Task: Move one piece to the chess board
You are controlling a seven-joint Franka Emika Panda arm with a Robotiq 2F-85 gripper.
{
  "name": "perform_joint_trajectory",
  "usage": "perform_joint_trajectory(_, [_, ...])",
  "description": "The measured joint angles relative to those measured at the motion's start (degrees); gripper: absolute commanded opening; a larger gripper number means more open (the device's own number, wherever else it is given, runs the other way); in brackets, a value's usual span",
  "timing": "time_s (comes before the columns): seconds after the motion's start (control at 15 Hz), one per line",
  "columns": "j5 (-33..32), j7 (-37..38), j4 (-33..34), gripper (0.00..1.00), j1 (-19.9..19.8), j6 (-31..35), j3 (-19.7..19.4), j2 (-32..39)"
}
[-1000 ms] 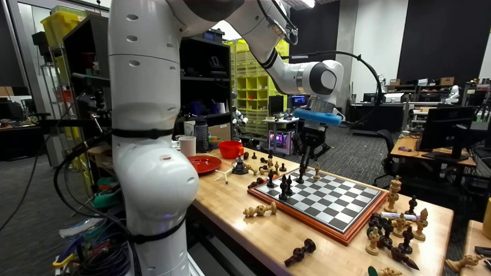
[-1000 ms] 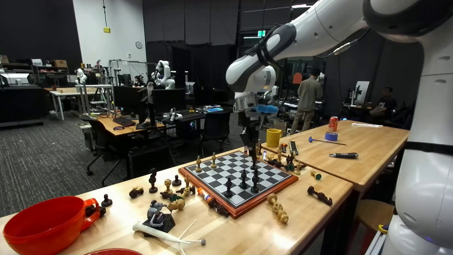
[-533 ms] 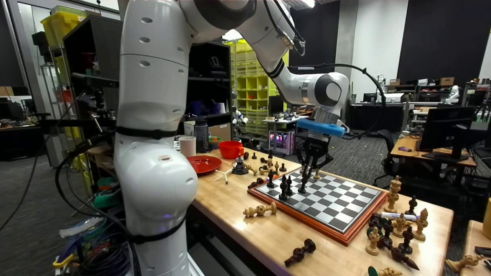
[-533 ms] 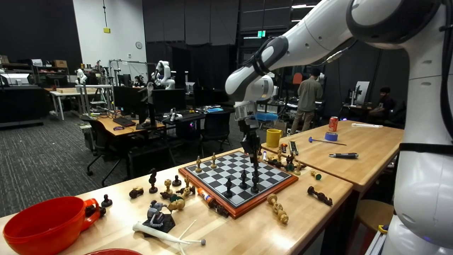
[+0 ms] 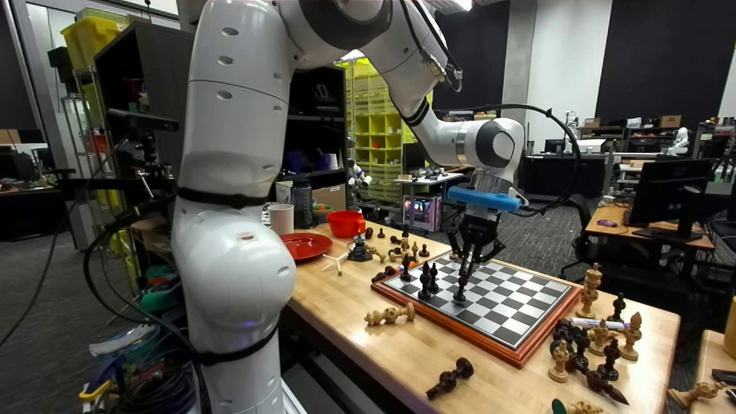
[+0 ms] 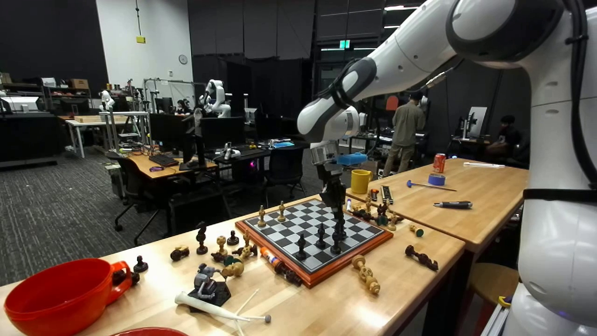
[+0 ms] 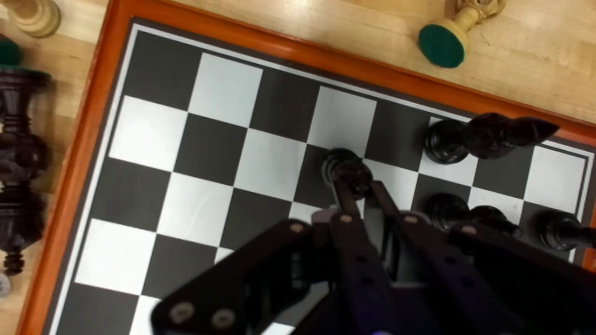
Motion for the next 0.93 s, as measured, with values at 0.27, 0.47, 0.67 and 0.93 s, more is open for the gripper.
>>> perform_joint_trajectory(0.27, [-0.65, 0.56, -0.01, 0.55, 0.01, 0.03, 0.01, 0.47])
perform_joint_trajectory(0.47, [-0.65, 0.57, 0.04, 0.75, 0.06, 0.25, 0.15, 0.34])
perform_joint_trajectory(0.67, [-0.65, 0.57, 0.53, 0.95, 0.17, 0.26, 0.47, -1.50])
perform_joint_trajectory(0.93, [-0.57, 0.69, 0.63, 1.00, 0.78, 0.19, 1.09, -8.92])
